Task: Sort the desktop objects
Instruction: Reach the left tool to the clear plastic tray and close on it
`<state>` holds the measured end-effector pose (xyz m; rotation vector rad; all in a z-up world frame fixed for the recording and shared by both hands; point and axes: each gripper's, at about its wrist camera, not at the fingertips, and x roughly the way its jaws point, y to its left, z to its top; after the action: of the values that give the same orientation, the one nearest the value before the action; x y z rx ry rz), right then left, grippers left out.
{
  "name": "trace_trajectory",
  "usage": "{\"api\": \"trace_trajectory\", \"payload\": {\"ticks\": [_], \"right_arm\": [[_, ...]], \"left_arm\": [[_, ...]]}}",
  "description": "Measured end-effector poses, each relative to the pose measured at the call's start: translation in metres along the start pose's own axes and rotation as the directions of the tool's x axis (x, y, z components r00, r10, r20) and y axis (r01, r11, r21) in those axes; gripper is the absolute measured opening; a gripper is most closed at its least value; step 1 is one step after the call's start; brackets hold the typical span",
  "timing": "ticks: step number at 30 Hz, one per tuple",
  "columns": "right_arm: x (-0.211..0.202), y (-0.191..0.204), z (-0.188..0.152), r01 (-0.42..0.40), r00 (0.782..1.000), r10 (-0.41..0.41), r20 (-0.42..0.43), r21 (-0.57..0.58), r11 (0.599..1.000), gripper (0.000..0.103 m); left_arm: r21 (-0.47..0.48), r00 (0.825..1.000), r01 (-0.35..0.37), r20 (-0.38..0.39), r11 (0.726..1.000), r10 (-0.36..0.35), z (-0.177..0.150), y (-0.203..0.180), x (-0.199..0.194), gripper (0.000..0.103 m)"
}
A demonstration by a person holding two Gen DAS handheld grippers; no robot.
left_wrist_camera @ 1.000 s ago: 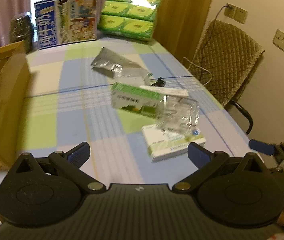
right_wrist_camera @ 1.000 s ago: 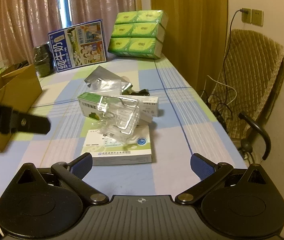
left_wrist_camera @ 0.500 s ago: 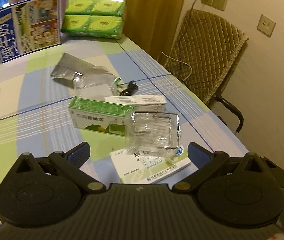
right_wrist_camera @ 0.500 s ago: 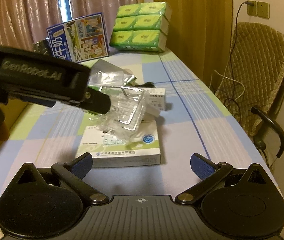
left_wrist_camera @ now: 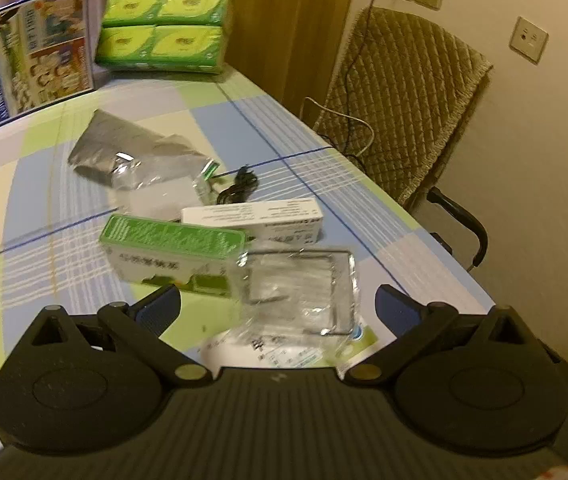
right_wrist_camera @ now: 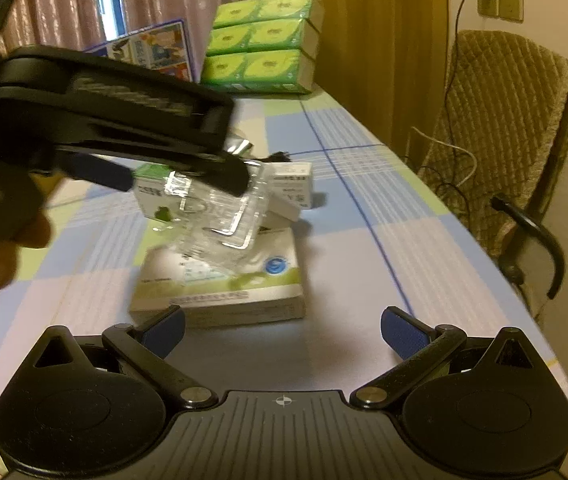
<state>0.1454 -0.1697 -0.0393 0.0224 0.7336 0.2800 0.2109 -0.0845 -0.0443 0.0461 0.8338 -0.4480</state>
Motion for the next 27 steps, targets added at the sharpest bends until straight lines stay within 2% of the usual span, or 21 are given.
{"api": "trace_trajectory", "payload": {"ticks": [6,9,12,17,19,21,22,24,25,27], "right_arm": [[-0.002,-0.005,0.011,-0.079,0.993,0.080,-0.084,0.016,0.997,0.101],[-0.002,-0.006,0.026,-0.119,0.981,0.106,-0.161,-0.078,0.990,0.101],[-0.003,-0.007,0.044,-0.157,0.970,0.112,-0.217,-0.208,0.965,0.101],[-0.001,-0.009,0.066,-0.223,0.951,0.102,-0.291,-0.422,0.878,0.101],[-0.002,-0.008,0.071,-0.282,0.940,0.120,-0.321,-0.528,0.801,0.101],[-0.003,-0.008,0.070,-0.333,0.936,0.157,-0.317,-0.642,0.691,0.101],[-0.005,-0.007,0.069,-0.343,0.935,0.161,-0.316,-0.693,0.635,0.101],[-0.003,-0.007,0.067,-0.342,0.938,0.142,-0.317,-0.769,0.539,0.101],[-0.002,-0.008,0.066,-0.348,0.936,0.141,-0.322,-0.796,0.495,0.101],[0.003,-0.009,0.061,-0.352,0.936,0.134,-0.327,-0.837,0.418,0.101]], "left_arm": [[0.049,1.000,0.024,-0.012,0.998,-0.024,0.008,-0.004,0.003,0.101],[0.116,0.999,0.035,-0.034,0.993,-0.031,0.011,0.001,0.000,0.101],[0.201,0.998,0.042,-0.058,0.979,-0.031,0.015,0.008,-0.003,0.101],[0.315,0.989,0.105,-0.136,0.943,-0.065,0.024,0.012,-0.001,0.099],[0.362,0.984,0.139,-0.158,0.922,-0.087,0.025,0.007,0.001,0.095],[0.420,0.978,0.187,-0.165,0.888,-0.128,0.025,-0.001,0.000,0.093],[0.479,0.977,0.200,-0.161,0.855,-0.139,0.025,-0.005,-0.001,0.093],[0.609,0.981,0.193,-0.139,0.770,-0.136,0.021,-0.014,-0.002,0.093],[0.670,0.982,0.187,-0.133,0.718,-0.131,0.018,-0.017,-0.002,0.092],[0.749,0.981,0.192,-0.147,0.635,-0.123,0.015,-0.021,0.003,0.088]]}}
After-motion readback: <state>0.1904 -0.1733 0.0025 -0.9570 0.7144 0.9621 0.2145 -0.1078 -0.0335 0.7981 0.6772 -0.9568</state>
